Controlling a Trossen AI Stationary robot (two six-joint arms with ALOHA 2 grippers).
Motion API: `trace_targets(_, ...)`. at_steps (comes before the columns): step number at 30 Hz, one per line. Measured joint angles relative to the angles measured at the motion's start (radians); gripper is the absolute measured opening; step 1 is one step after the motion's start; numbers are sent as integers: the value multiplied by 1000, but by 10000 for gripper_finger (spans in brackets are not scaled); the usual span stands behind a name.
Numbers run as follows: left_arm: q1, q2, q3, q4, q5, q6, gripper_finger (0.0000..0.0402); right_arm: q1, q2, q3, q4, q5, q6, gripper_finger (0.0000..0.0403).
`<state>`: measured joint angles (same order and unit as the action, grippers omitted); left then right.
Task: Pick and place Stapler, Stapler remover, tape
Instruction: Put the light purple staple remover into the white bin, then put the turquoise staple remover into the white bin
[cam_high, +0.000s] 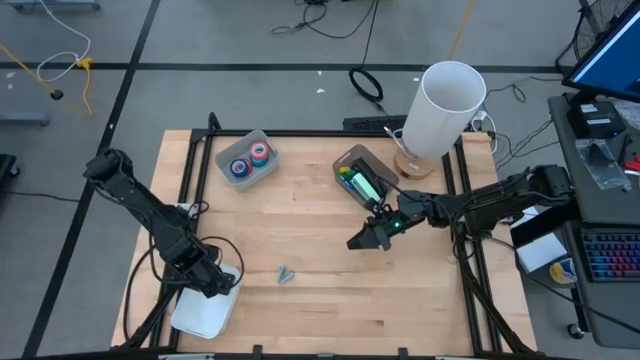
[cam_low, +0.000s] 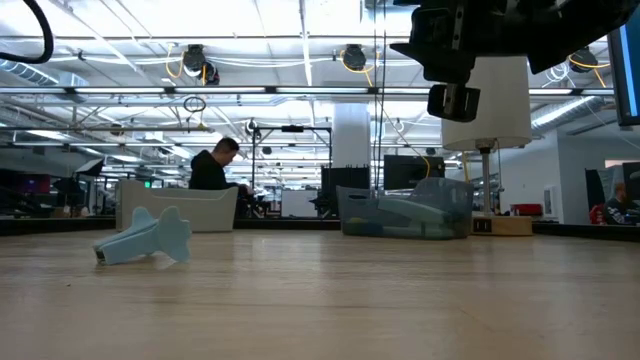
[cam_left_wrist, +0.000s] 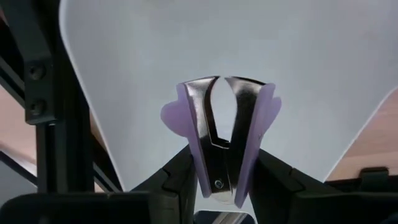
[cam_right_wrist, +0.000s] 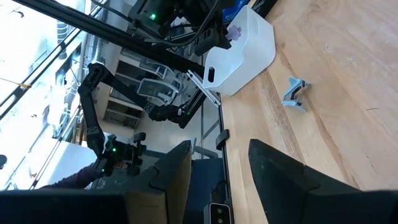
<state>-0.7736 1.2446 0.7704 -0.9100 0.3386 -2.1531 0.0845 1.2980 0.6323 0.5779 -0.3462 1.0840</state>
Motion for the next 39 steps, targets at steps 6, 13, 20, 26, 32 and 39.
trace_targets(6,6,0,0,-1,-30,-1,160,0,0,0,0,0,0,155)
trace_targets(13,6,0,0,-1,-34,-3,214,0,0,0,0,0,1,155)
trace_targets(20,7,-50,13,26,-89,-53,225,0,0,0,0,-4,13,155)
trace_targets(26,35,-121,66,101,-433,53,225,0,0,0,0,-26,2,155)
trace_targets(32,186,-93,79,280,-495,407,225,-12,0,0,0,-26,-7,155)
trace_targets(39,383,32,80,400,-382,639,225,-23,0,0,0,-26,-8,155)
